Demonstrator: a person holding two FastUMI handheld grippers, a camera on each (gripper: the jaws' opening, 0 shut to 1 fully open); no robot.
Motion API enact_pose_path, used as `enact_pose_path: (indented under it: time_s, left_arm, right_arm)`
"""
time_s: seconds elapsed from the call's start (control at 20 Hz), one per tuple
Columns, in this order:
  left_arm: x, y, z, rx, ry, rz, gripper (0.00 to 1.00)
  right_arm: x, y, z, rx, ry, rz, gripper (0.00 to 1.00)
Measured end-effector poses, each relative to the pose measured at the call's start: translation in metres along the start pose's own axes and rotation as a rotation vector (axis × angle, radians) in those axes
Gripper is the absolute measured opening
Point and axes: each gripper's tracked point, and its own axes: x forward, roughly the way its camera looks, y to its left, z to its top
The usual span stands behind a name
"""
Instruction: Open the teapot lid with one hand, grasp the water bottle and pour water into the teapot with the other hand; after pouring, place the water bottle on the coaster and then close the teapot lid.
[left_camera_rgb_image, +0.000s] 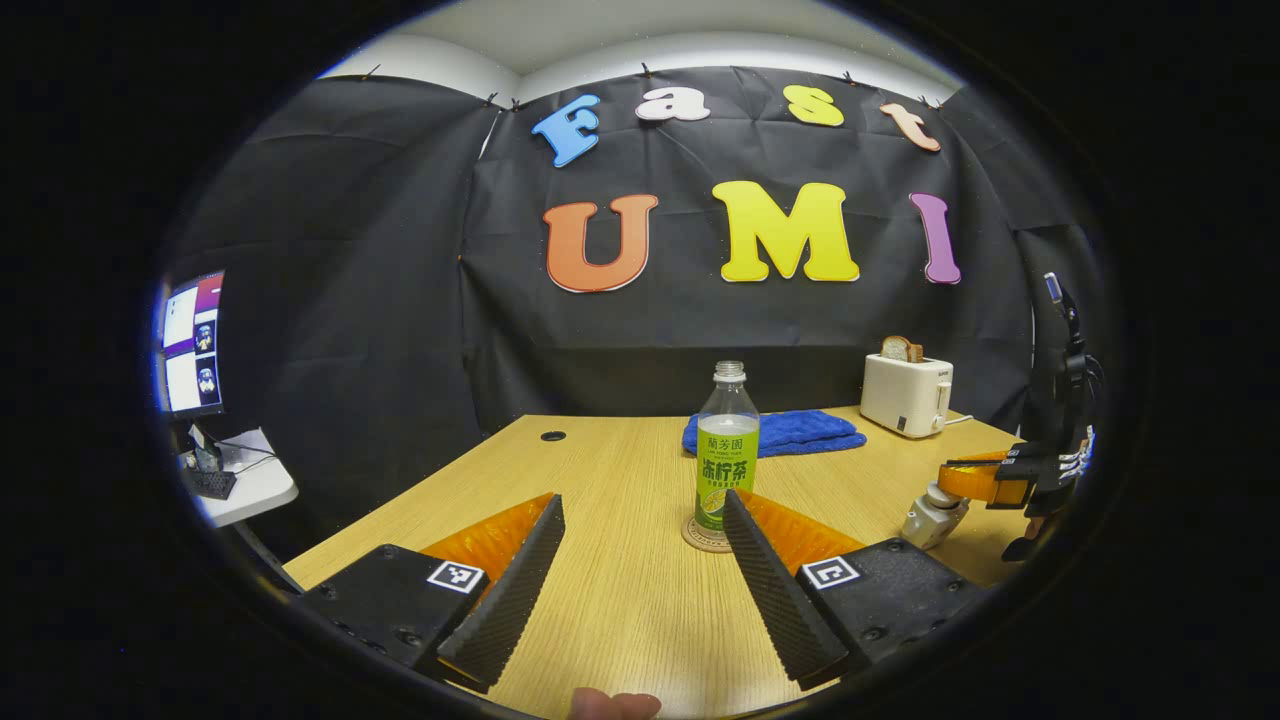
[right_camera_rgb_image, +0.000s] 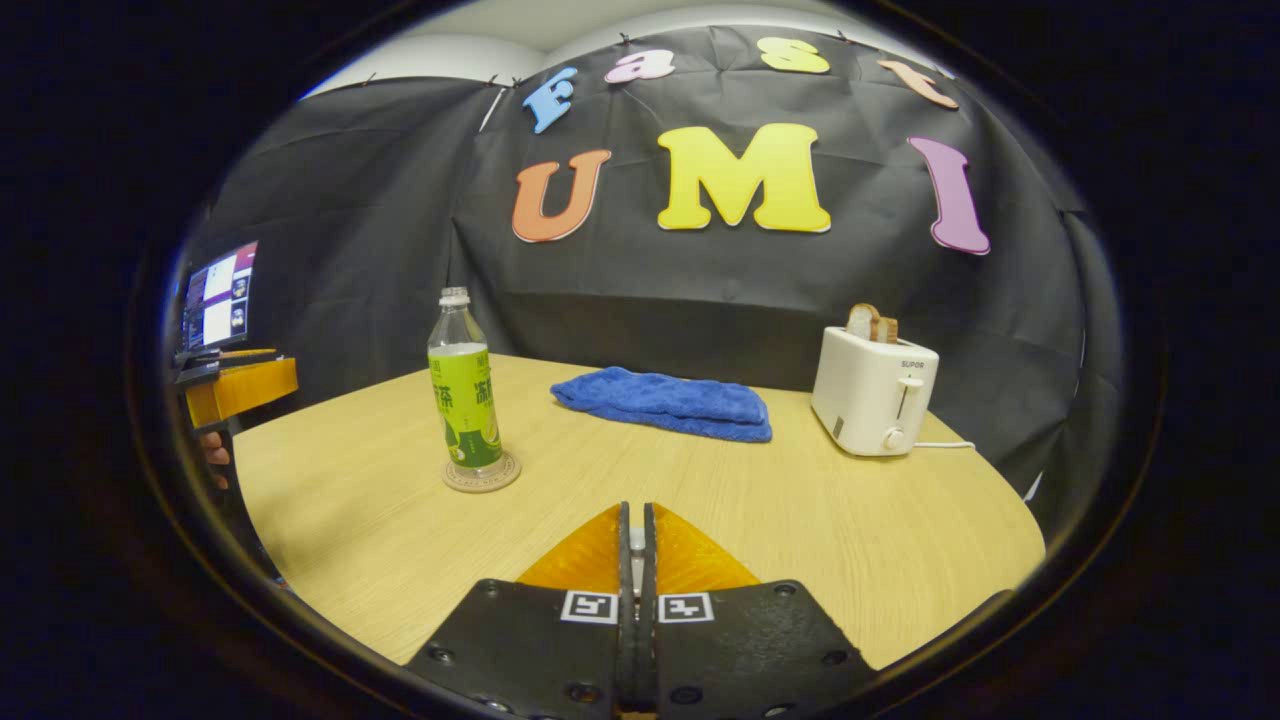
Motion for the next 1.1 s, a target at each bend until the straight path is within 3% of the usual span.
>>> enact_pose_path:
  time_s: [0.55,0.65,0.8,0.9,1.1]
  left_arm:
    - [-0.002,-0.004,0.003,-0.007,-0.006,-0.016,0.99]
    - [-0.002,-0.004,0.005,-0.013,-0.012,-0.014,0.99]
    - [-0.003,-0.003,0.007,-0.025,-0.016,-0.012,0.99]
    - [-0.006,-0.008,0.010,-0.028,-0.020,-0.016,0.99]
    - [-0.012,-0.027,0.026,-0.040,-0.050,-0.047,0.99]
  right_arm:
    - [0.001,-0.001,-0.012,0.003,0.012,-0.011,0.00]
    - [-0.001,0.005,-0.011,0.008,0.006,0.004,0.05]
    - [-0.006,0.012,0.000,0.047,-0.037,0.024,0.67]
    - [-0.016,0.012,0.015,0.064,-0.094,0.012,0.86]
    - [-0.052,-0.004,0.052,0.067,-0.216,-0.094,0.92]
